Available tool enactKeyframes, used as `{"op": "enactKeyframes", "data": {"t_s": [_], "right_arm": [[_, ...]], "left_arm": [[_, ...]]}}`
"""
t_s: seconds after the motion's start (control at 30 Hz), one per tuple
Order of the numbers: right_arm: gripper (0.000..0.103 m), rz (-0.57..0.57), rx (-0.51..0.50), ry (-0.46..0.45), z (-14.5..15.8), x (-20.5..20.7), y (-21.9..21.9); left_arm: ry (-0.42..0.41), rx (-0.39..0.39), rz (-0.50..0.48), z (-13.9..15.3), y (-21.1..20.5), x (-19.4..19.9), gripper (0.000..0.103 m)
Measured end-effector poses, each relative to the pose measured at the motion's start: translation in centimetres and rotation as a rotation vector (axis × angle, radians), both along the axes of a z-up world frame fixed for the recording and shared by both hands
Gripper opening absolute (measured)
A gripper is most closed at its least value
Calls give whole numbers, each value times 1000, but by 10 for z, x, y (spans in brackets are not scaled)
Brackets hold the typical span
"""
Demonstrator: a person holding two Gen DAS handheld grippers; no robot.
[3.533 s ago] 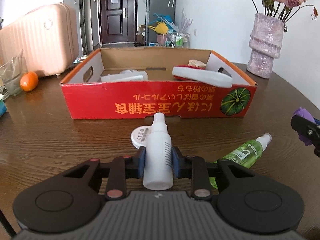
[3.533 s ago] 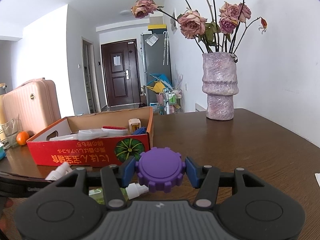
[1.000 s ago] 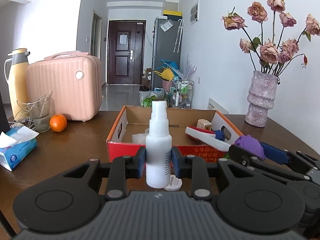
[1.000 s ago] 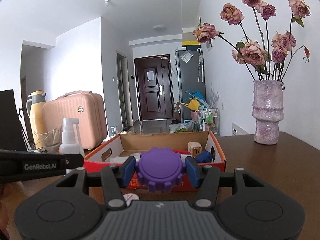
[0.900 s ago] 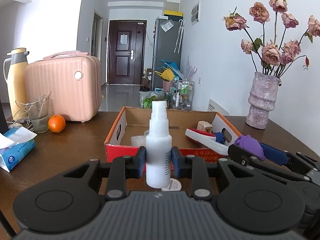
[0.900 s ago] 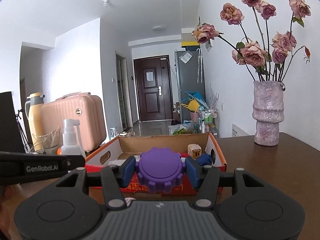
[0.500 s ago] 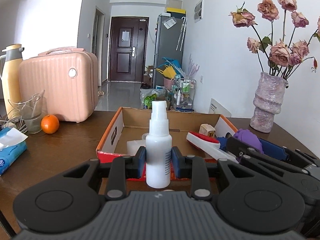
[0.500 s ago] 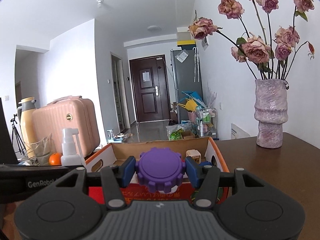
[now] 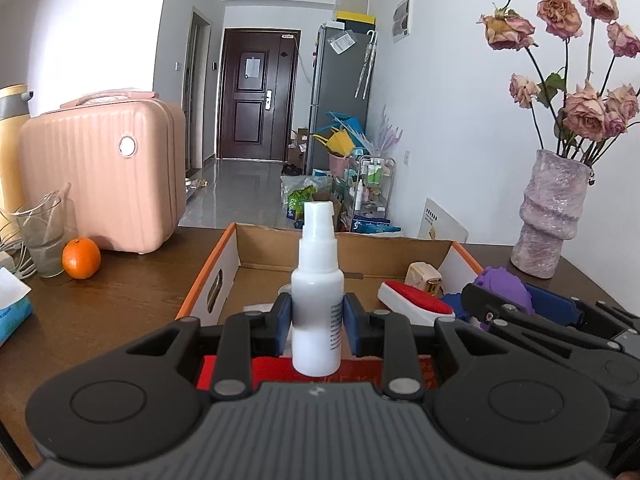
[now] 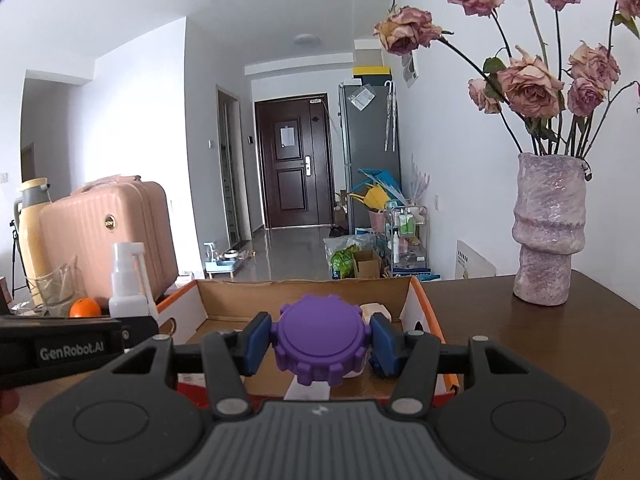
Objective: Organize rigid objects
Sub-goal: 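Carry the white spray bottle and purple cap over the cardboard box with both tools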
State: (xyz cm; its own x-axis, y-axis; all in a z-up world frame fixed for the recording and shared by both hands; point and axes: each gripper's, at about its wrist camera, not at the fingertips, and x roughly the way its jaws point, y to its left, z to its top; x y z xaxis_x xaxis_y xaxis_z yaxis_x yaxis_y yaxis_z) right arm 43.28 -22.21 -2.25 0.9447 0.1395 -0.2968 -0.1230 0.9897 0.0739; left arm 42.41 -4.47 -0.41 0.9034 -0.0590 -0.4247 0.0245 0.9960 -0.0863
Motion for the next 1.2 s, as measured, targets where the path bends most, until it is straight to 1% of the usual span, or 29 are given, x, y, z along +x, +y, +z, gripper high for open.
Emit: {"op": "enactKeyframes", "data": {"t_s": [0.3, 0.73, 0.93, 1.2], "right_arm": [[53, -3, -2, 16, 2, 26, -1], [53, -5, -14, 54, -1, 73, 3], [53, -11, -23, 87, -3, 93, 0], [53, 3, -38, 146, -10, 109, 4]], "left_arm": [[-6, 6, 12, -1, -2, 25, 28], [9, 16, 34, -6, -3, 68, 28], [22, 23, 39, -11, -1, 87, 28], [42, 39, 53, -17, 5, 109, 28]]}}
